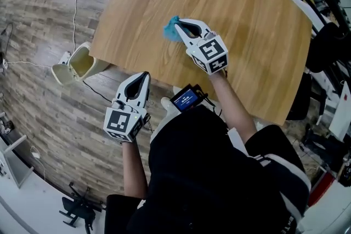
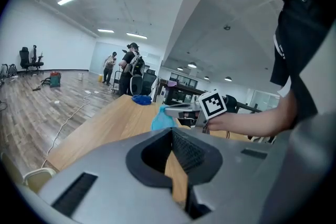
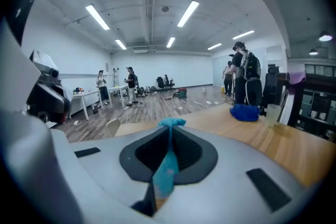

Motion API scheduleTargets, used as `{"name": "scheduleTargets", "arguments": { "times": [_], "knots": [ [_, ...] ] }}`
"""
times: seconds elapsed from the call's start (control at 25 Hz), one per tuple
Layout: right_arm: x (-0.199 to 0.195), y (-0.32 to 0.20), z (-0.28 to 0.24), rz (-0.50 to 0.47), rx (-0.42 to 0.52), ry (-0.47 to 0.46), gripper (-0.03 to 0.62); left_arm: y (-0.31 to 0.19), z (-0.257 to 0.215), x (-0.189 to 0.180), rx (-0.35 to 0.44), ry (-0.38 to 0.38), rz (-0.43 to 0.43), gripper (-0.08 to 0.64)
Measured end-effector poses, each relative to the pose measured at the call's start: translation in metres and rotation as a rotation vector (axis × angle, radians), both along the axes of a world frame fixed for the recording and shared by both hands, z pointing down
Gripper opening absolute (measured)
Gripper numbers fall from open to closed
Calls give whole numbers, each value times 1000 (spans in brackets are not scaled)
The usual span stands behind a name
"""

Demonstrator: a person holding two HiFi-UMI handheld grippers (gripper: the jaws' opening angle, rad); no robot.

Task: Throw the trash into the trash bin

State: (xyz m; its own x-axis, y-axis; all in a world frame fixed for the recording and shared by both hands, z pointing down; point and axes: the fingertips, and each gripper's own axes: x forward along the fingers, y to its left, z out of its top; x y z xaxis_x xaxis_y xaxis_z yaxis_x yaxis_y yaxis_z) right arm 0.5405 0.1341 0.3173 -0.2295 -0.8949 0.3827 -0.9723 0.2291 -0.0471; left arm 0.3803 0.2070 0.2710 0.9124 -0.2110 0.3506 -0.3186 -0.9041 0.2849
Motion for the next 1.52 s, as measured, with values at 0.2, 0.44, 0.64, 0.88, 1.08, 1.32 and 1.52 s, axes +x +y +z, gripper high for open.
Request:
{"name": "scheduleTargets", "arguments": {
  "times": [0.2, 0.44, 0.64, 0.88, 1.08, 1.32, 1.52],
  "knots": [
    [-34, 17, -108, -44, 221, -37, 9, 7, -37, -12, 80, 62, -6, 5],
    [-73, 49, -210, -105, 402, -52, 9, 19, -85, -28, 173, 123, -40, 5],
    [-99, 70, -249, -176, 468, -62, 9, 23, -118, -51, 239, 160, -113, 5],
    [-119, 64, -255, -269, 476, -94, 9, 18, -141, -74, 263, 188, -237, 5],
    [-137, 32, -228, -390, 446, -173, 9, 3, -136, -88, 312, 124, -399, 5],
    [-192, 0, -186, -529, 381, -255, 9, -4, -121, -140, 312, 138, -576, 5],
    [-262, -21, -161, -613, 307, -278, 9, -24, -109, -205, 266, 145, -694, 5]
  ]
}}
